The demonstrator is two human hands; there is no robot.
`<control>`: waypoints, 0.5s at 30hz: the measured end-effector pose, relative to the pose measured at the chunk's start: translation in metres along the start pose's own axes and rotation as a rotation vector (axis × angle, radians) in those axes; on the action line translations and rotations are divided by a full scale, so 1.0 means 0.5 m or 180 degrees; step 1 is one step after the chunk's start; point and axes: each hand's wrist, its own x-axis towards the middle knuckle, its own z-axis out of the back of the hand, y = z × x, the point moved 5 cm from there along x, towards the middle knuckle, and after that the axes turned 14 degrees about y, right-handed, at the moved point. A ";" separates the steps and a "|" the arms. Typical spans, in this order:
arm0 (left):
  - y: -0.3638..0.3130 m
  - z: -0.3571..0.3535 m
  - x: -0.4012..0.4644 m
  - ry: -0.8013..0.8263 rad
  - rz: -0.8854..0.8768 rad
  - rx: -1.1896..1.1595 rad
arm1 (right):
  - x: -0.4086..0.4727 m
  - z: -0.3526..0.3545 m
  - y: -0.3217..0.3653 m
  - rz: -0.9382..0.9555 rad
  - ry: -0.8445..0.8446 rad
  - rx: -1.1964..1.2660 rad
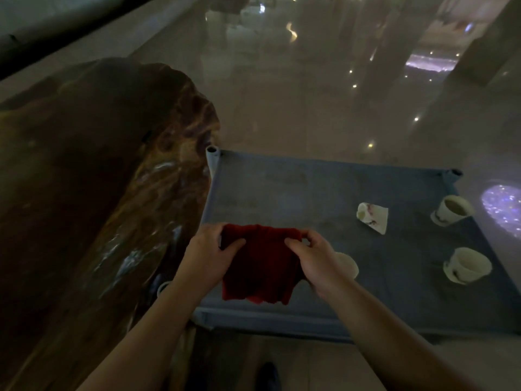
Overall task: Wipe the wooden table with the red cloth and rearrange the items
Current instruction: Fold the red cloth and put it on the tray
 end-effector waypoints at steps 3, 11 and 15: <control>0.050 -0.047 0.055 0.0426 0.0171 0.0111 | 0.058 0.015 -0.056 -0.0378 -0.0208 -0.0487; 0.122 -0.131 0.106 0.0558 0.0244 0.1069 | 0.108 0.003 -0.123 -0.0223 -0.0374 -0.2303; 0.114 -0.134 0.103 0.0231 -0.0088 0.1869 | 0.101 -0.018 -0.111 0.0393 -0.0263 -0.3951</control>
